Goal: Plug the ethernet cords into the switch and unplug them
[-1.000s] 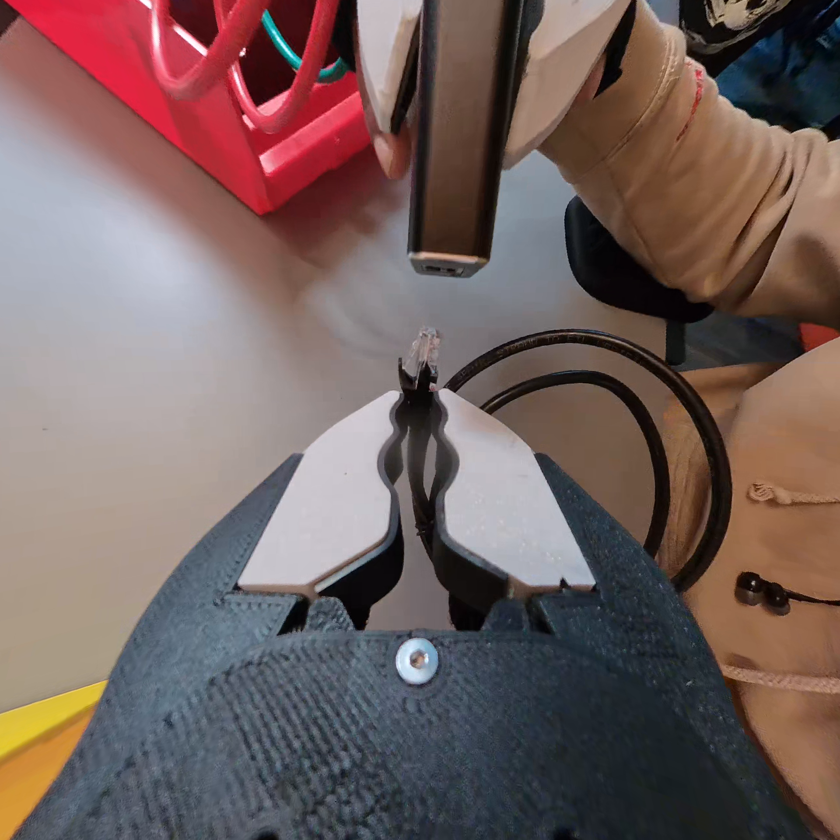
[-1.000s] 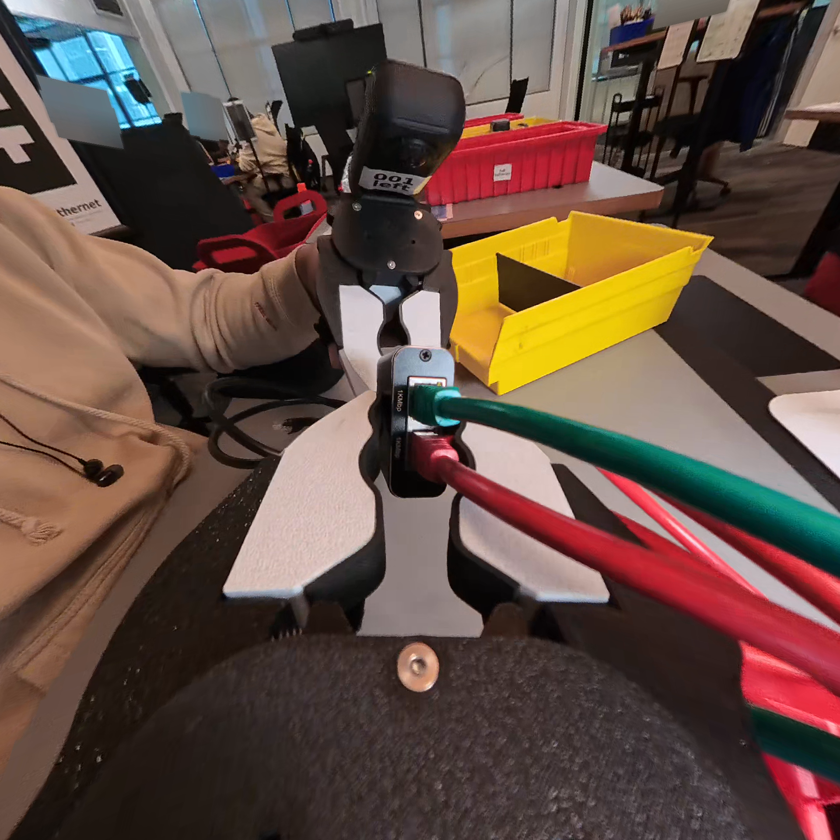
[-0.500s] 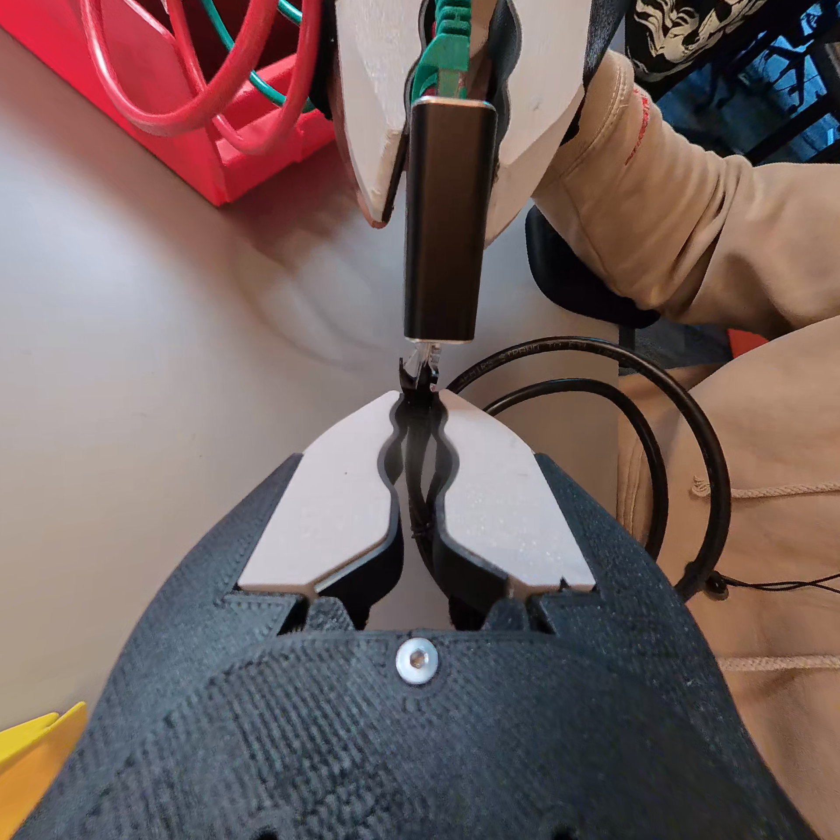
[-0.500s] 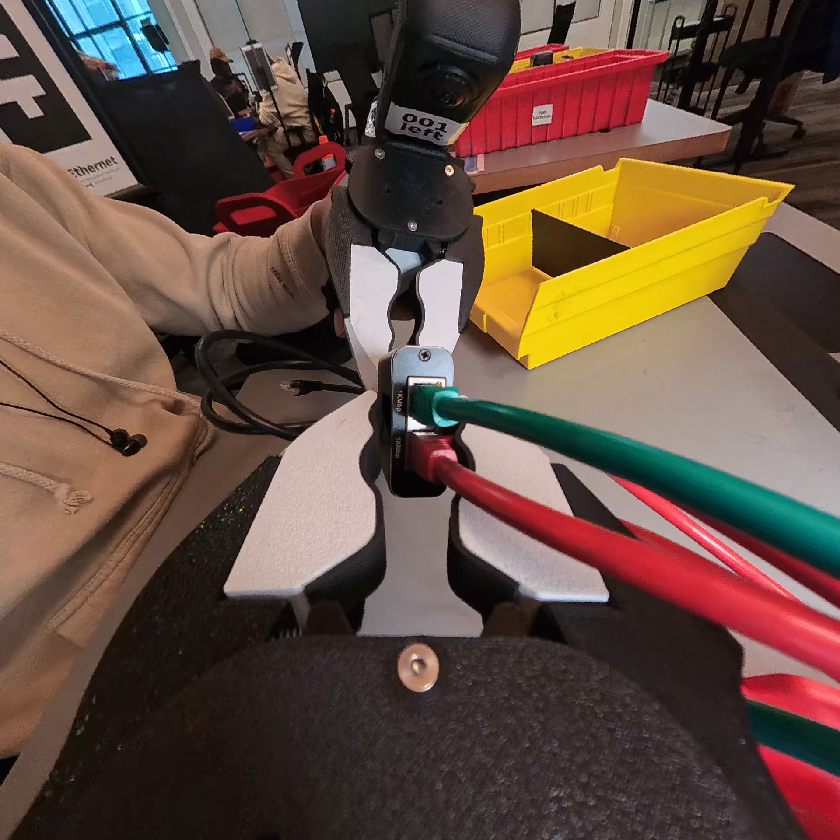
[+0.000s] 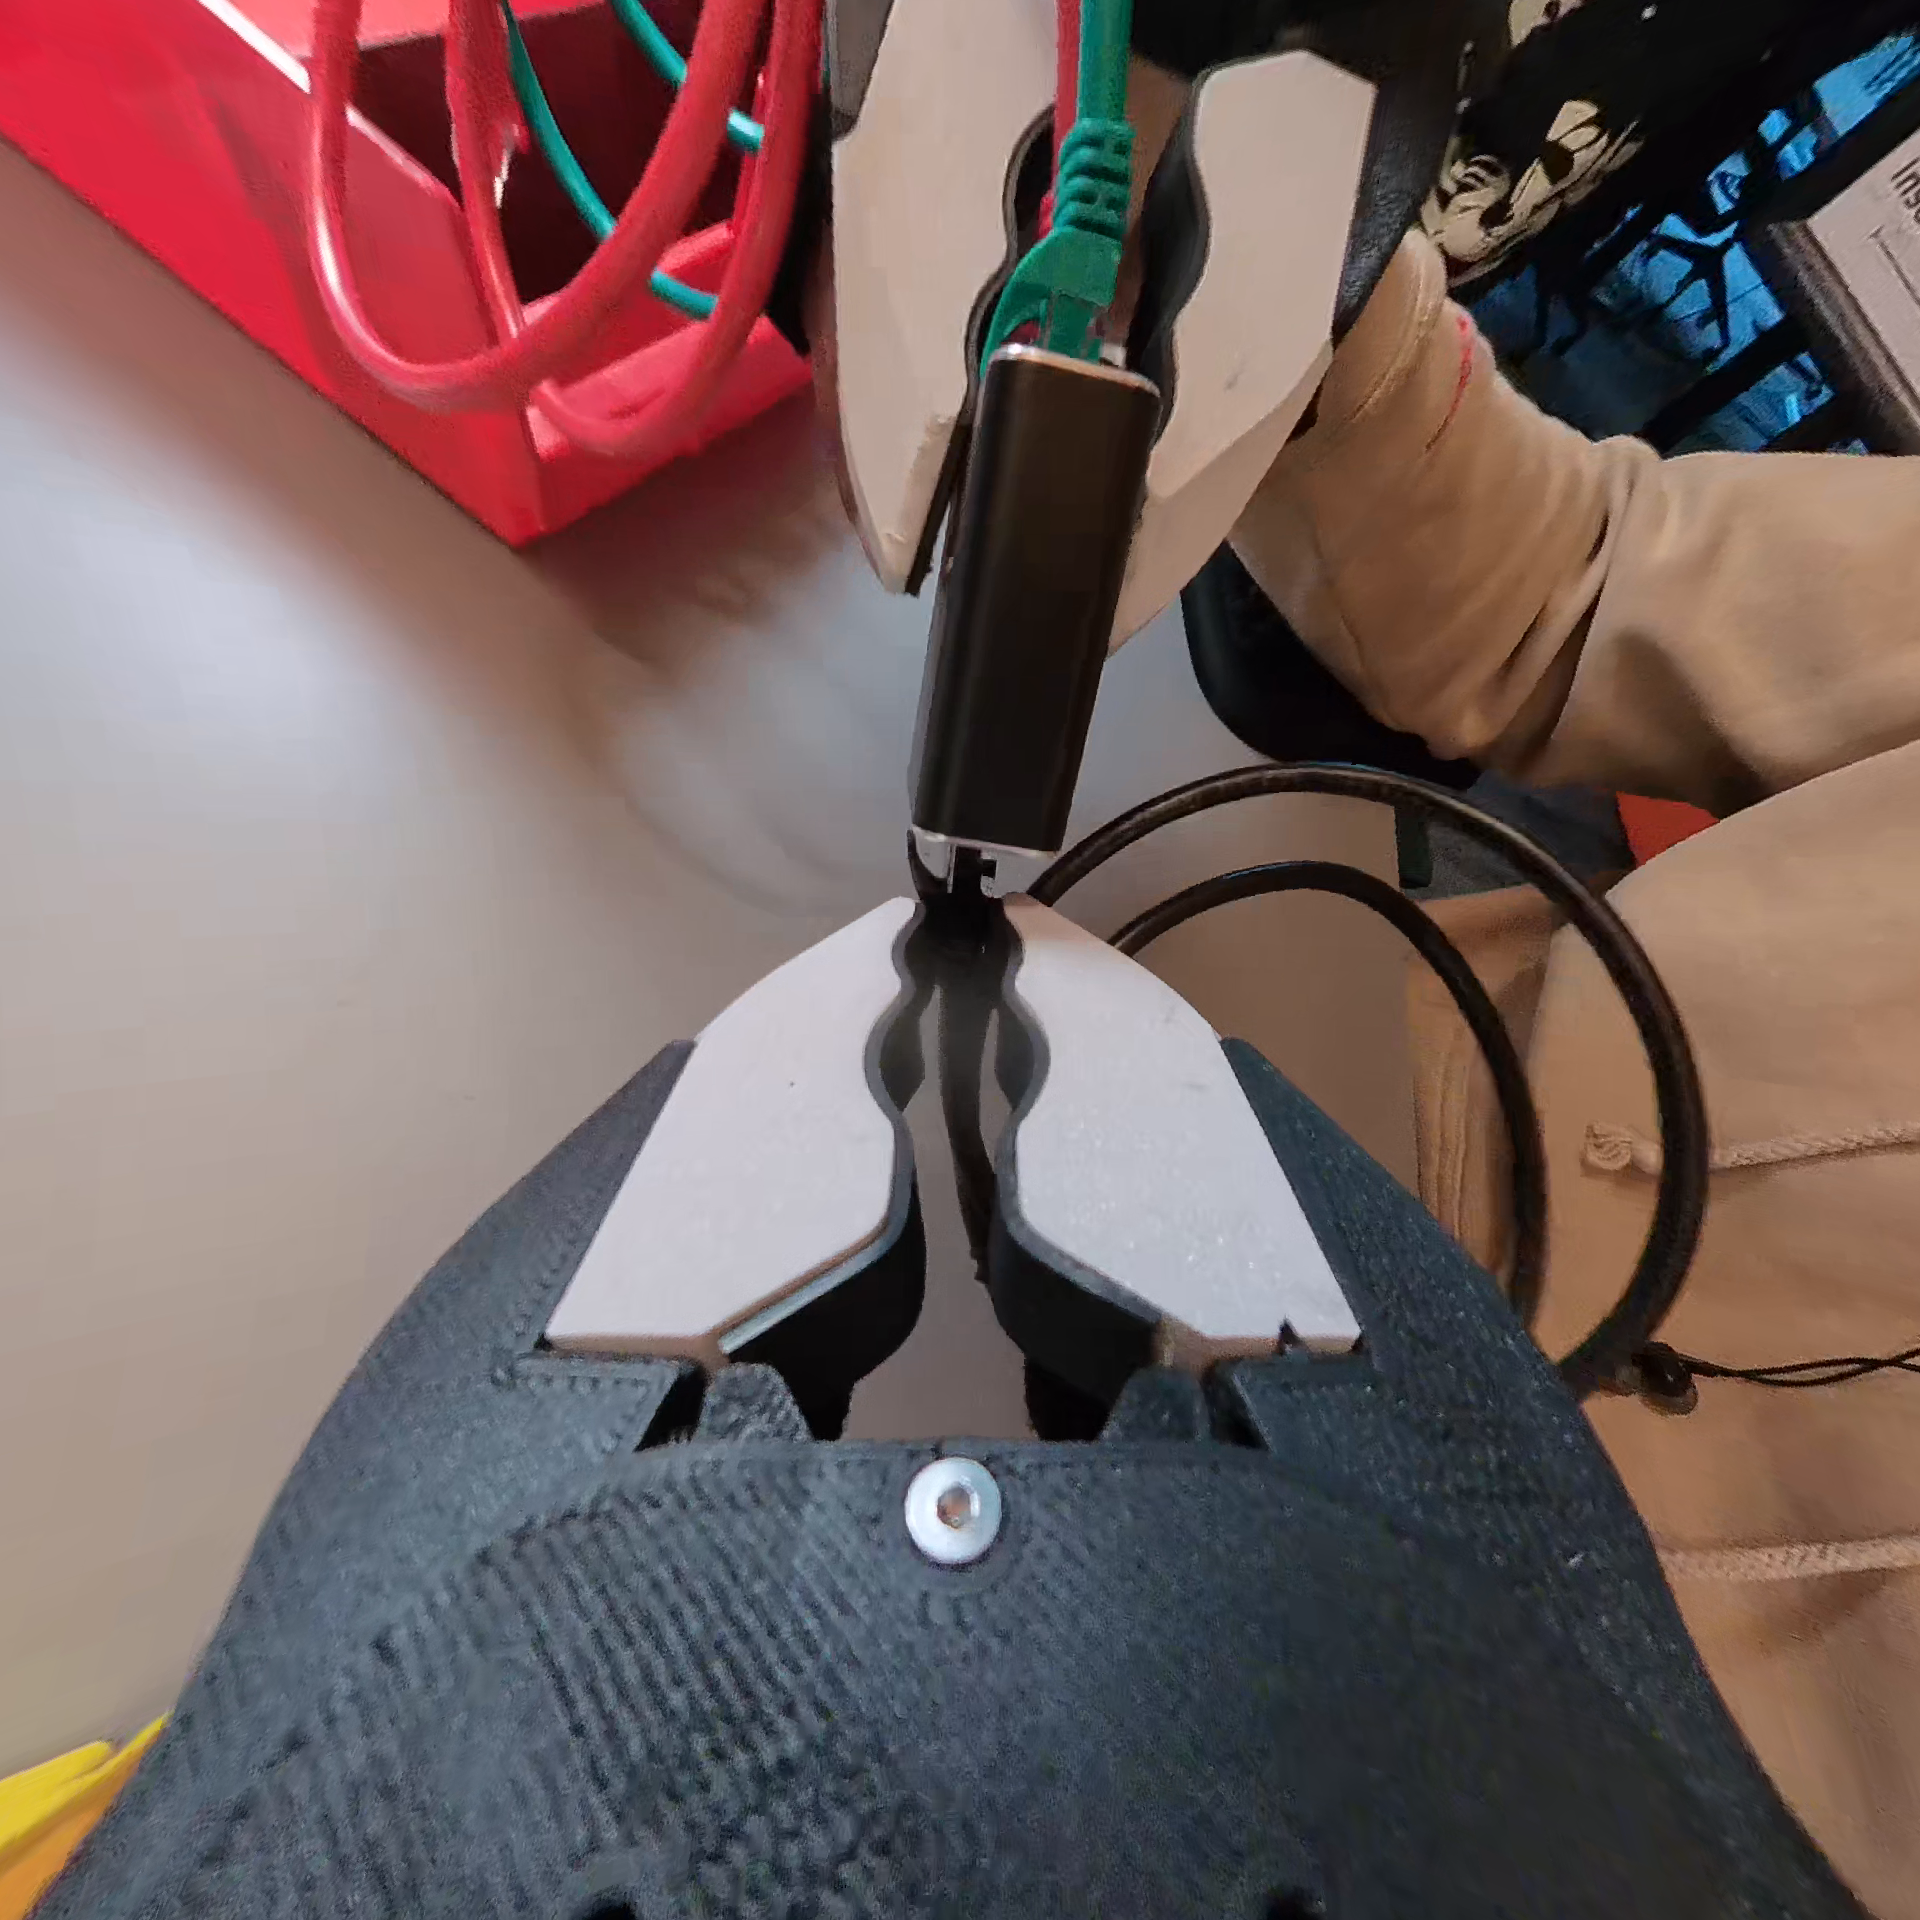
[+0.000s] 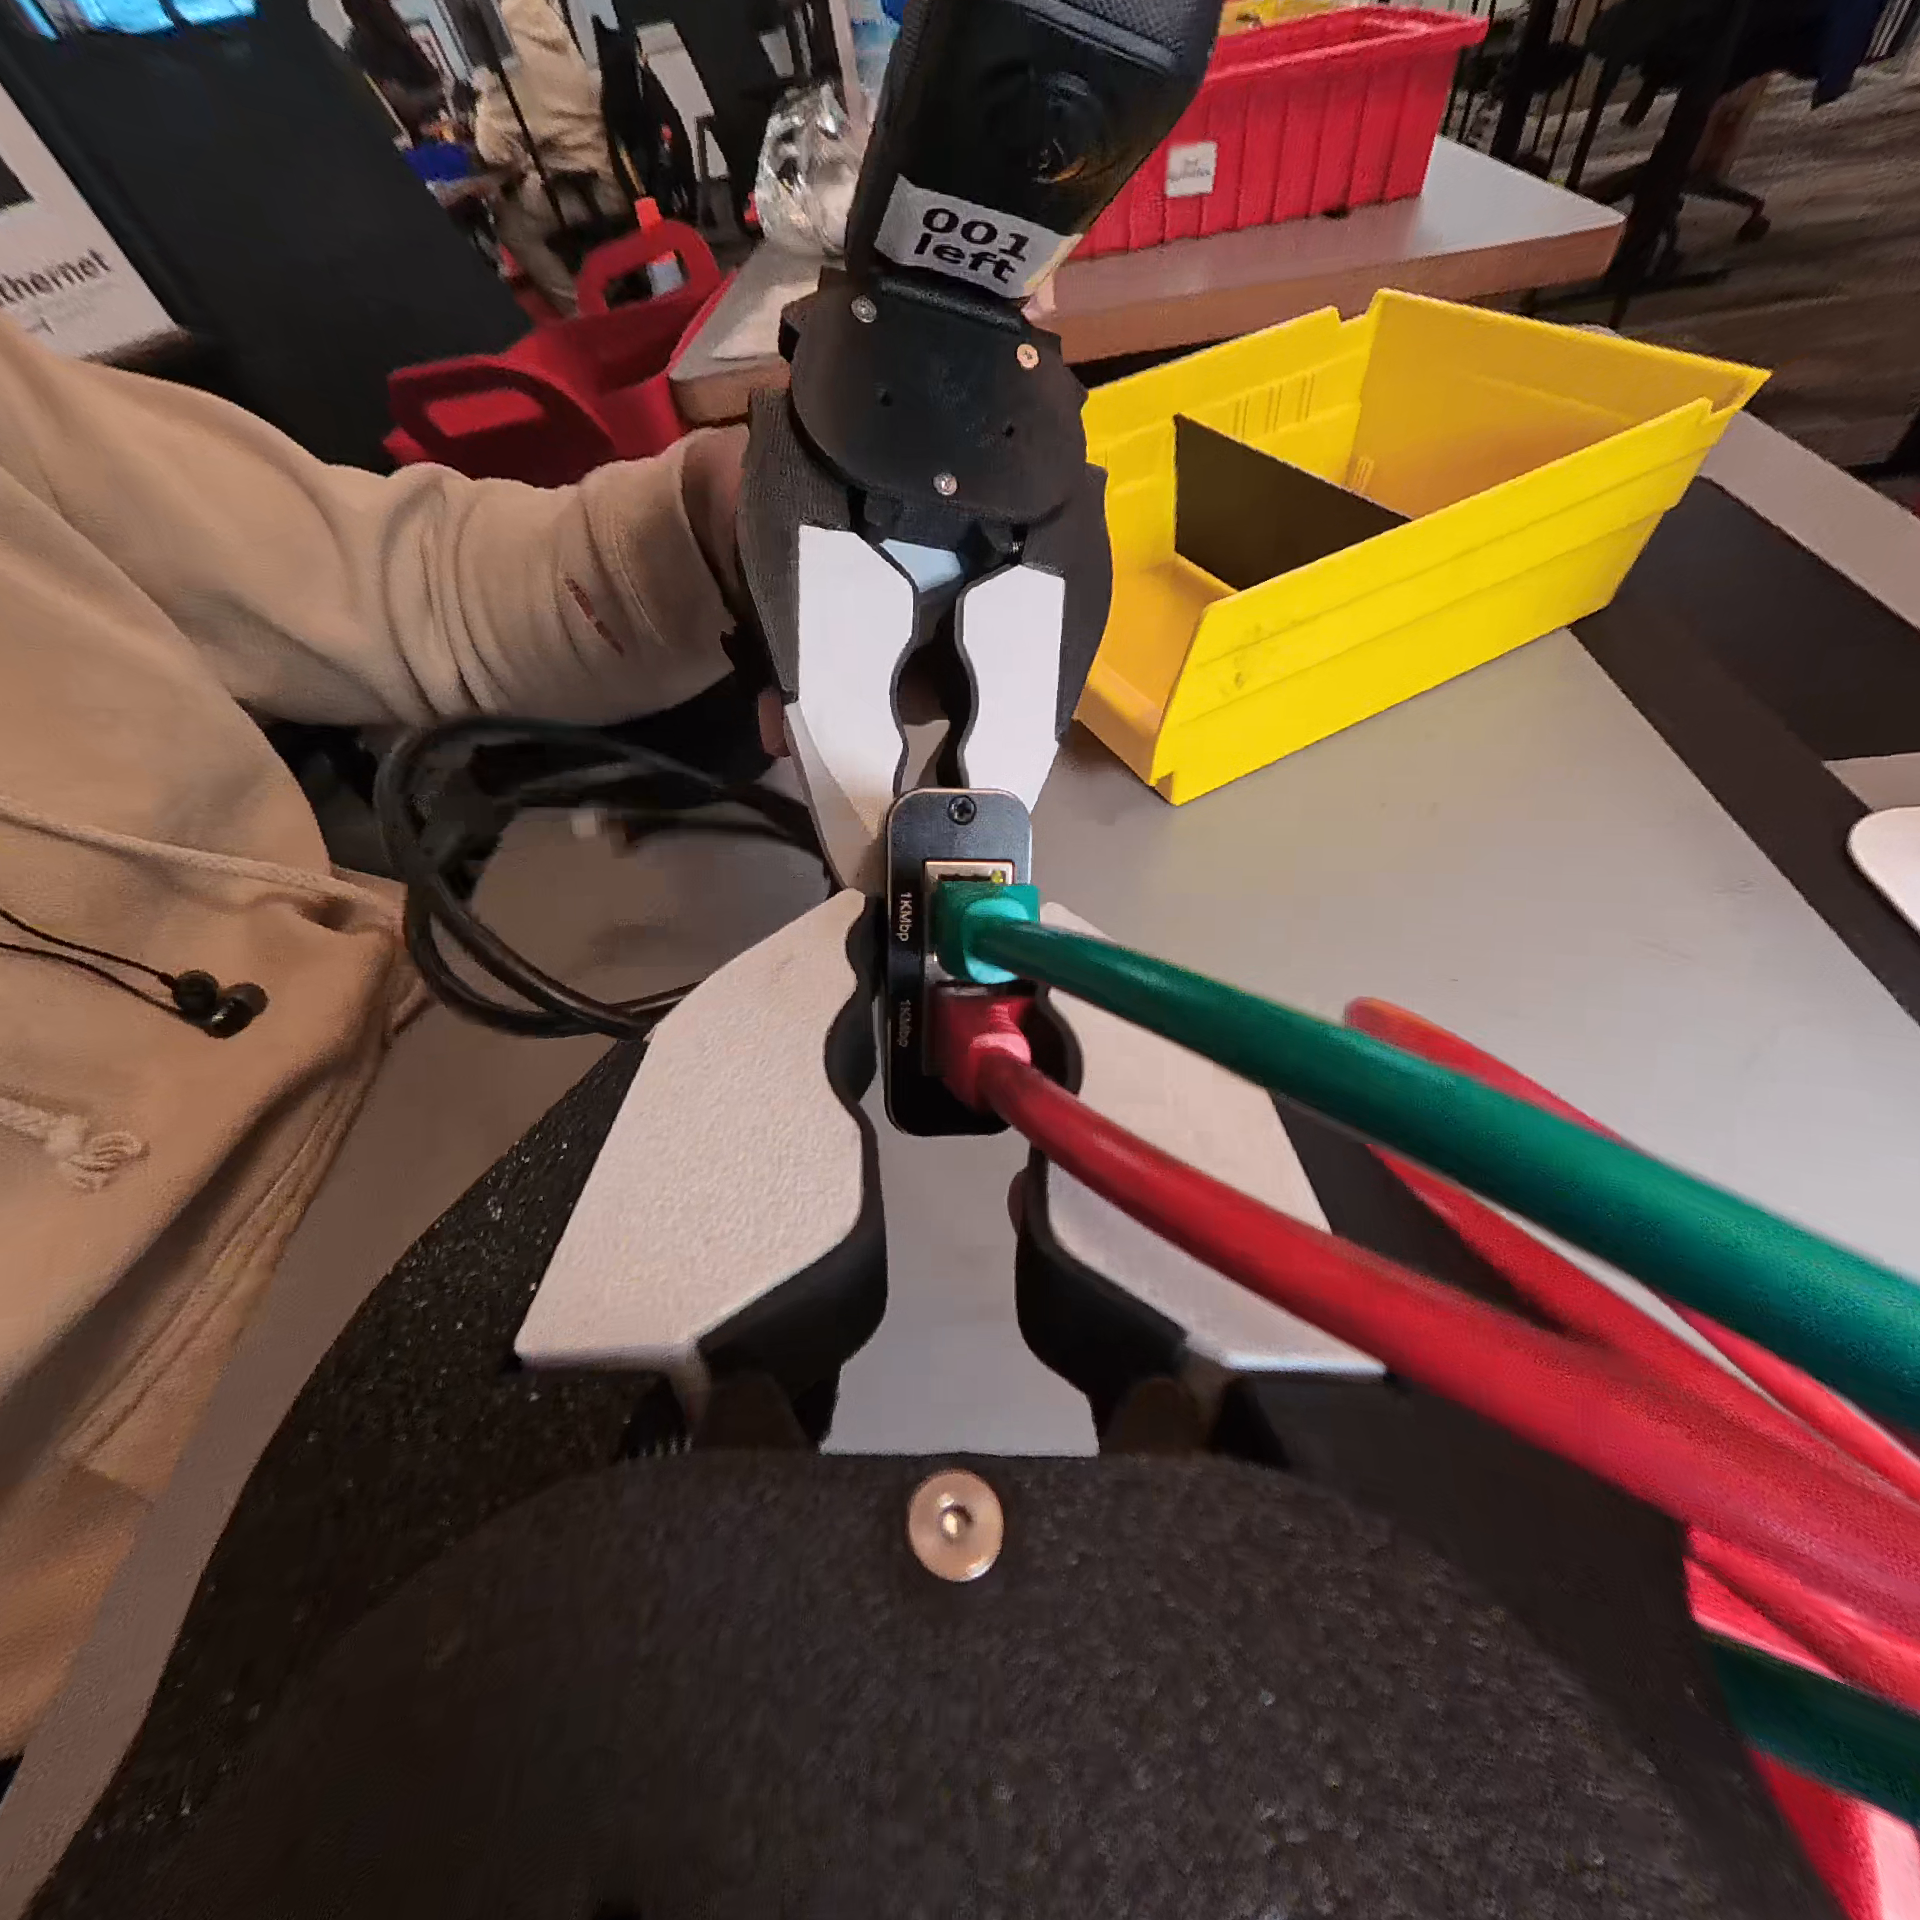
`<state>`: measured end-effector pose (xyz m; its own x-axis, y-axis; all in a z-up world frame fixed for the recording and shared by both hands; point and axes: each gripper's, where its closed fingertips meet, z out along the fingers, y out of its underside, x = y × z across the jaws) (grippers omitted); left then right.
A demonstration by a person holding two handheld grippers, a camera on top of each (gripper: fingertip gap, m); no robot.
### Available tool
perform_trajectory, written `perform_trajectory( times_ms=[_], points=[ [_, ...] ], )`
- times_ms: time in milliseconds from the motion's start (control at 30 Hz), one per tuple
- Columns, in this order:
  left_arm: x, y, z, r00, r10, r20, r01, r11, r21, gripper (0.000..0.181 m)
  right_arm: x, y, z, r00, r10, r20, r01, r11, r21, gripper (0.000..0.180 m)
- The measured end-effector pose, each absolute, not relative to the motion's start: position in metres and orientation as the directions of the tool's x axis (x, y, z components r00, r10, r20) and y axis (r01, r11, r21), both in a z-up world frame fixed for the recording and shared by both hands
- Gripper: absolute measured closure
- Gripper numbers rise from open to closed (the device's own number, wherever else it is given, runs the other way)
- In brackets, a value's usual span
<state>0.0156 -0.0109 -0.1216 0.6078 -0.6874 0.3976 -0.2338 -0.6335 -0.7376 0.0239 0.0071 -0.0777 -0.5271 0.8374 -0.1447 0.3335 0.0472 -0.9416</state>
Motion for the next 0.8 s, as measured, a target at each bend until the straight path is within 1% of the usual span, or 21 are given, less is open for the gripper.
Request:
perform_trajectory(
  times_ms=[267, 367, 433, 533, 600, 667, 733, 767, 800],
  points=[
    [0.016, -0.013, -0.115, 0.589, -0.713, 0.38, -0.236, -0.601, -0.763, 0.172, 0.023, 0.003, -0.074, -0.539, 0.822, -0.183, 0.331, 0.007, -0.944, 0.155],
    [0.013, -0.011, -0.111, 0.591, -0.725, 0.354, -0.229, -0.571, -0.788, 0.171, 0.022, 0.006, -0.07, -0.525, 0.834, -0.169, 0.316, 0.006, -0.949, 0.155],
    [0.009, -0.011, -0.109, 0.597, -0.744, 0.301, -0.26, -0.535, -0.804, 0.17, 0.021, 0.002, -0.069, -0.523, 0.845, -0.111, 0.312, 0.068, -0.948, 0.155],
    [0.0, -0.011, -0.09, 0.622, -0.755, 0.207, -0.256, -0.446, -0.858, 0.146, 0.024, -0.001, -0.079, -0.513, 0.858, -0.026, 0.361, 0.188, -0.913, 0.154],
    [-0.002, -0.012, -0.081, 0.641, -0.759, 0.113, -0.293, -0.378, -0.878, 0.137, 0.026, 0.0, -0.087, -0.499, 0.866, 0.027, 0.414, 0.266, -0.87, 0.154],
    [0.006, -0.015, -0.085, 0.637, -0.77, 0.045, -0.358, -0.346, -0.867, 0.135, 0.027, -0.005, -0.089, -0.5, 0.863, 0.065, 0.445, 0.32, -0.836, 0.154],
    [0.018, -0.017, -0.097, 0.613, -0.79, 0.022, -0.414, -0.345, -0.842, 0.134, 0.028, -0.016, -0.085, -0.515, 0.855, 0.066, 0.451, 0.336, -0.827, 0.154],
    [0.023, -0.016, -0.101, 0.608, -0.794, 0.005, -0.432, -0.336, -0.837, 0.136, 0.028, -0.021, -0.083, -0.524, 0.849, 0.067, 0.451, 0.343, -0.824, 0.154],
    [0.029, -0.014, -0.103, 0.598, -0.801, -0.014, -0.438, -0.313, -0.843, 0.142, 0.029, -0.023, -0.082, -0.527, 0.846, 0.083, 0.459, 0.365, -0.81, 0.154]
  ],
)
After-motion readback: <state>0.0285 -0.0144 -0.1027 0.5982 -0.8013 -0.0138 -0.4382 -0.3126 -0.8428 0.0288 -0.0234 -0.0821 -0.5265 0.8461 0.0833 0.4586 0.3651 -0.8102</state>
